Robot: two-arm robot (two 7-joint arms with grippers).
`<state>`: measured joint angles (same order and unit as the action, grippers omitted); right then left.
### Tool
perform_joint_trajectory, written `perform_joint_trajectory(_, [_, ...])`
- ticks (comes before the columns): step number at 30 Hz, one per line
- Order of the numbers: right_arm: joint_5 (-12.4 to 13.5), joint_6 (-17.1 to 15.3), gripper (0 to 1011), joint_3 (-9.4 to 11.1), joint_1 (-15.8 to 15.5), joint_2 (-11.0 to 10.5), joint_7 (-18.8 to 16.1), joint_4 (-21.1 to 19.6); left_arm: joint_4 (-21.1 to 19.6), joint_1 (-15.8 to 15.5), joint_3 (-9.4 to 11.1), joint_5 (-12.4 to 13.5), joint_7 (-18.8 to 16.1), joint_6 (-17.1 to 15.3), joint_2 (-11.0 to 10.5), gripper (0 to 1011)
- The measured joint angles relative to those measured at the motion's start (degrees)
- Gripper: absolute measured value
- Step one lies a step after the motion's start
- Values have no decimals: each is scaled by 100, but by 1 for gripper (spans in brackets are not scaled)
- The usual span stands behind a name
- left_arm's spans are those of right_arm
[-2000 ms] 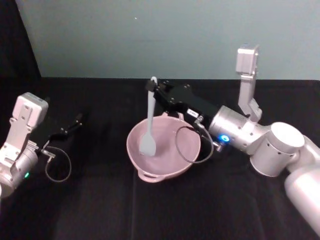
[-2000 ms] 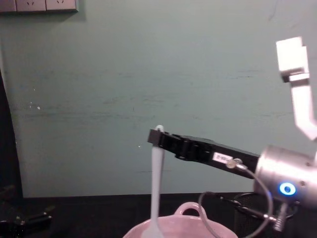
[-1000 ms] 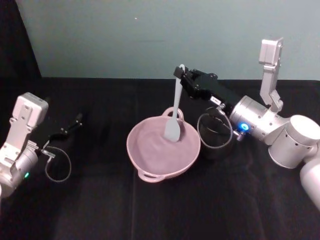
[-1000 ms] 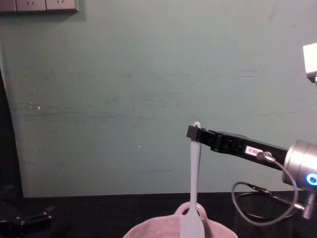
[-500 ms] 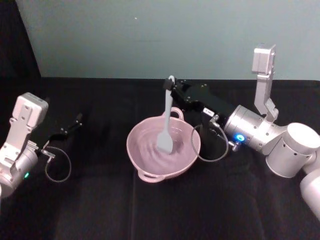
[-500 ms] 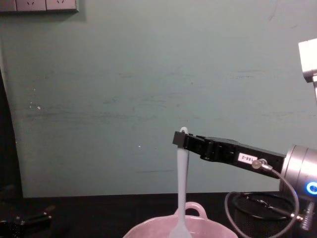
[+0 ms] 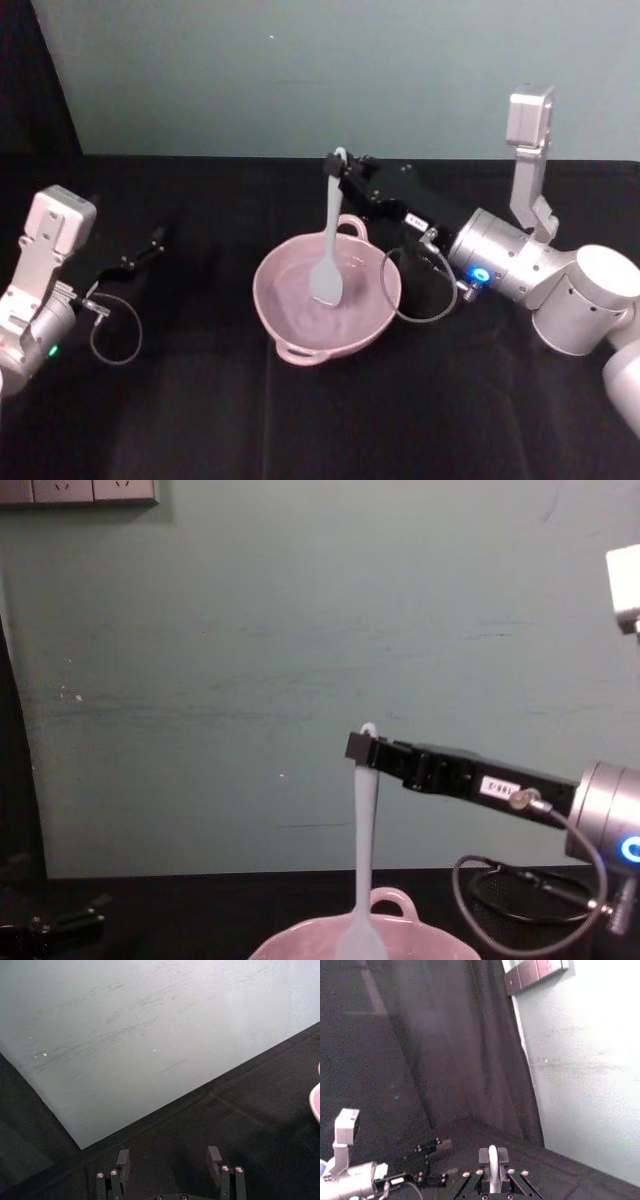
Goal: Use the one hand to pick up the spoon and stir the clear water in the bowl.
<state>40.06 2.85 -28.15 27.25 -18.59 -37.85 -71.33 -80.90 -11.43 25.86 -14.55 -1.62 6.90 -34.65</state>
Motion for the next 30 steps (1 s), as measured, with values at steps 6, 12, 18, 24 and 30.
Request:
perform_joint_trajectory(6, [83,98,109,160,-119,-157,91,-448,0,0,0,0,0,0,0,1011])
perform_joint_trajectory(12, [135,230,109,401,-295,-355,307,-980,0,0,0,0,0,0,0,1011])
perform_joint_trajectory(18, [183,324,109,686,-483,-565,504,-1313,0,0,0,0,0,0,0,1011])
perform_joint_trajectory(24, [238,410,109,1027,-720,-766,688,-1497,0,0,0,0,0,0,0,1011])
perform_joint_trajectory(30, [241,462,110,1262,-894,-852,823,-1525,0,0,0,0,0,0,0,1011])
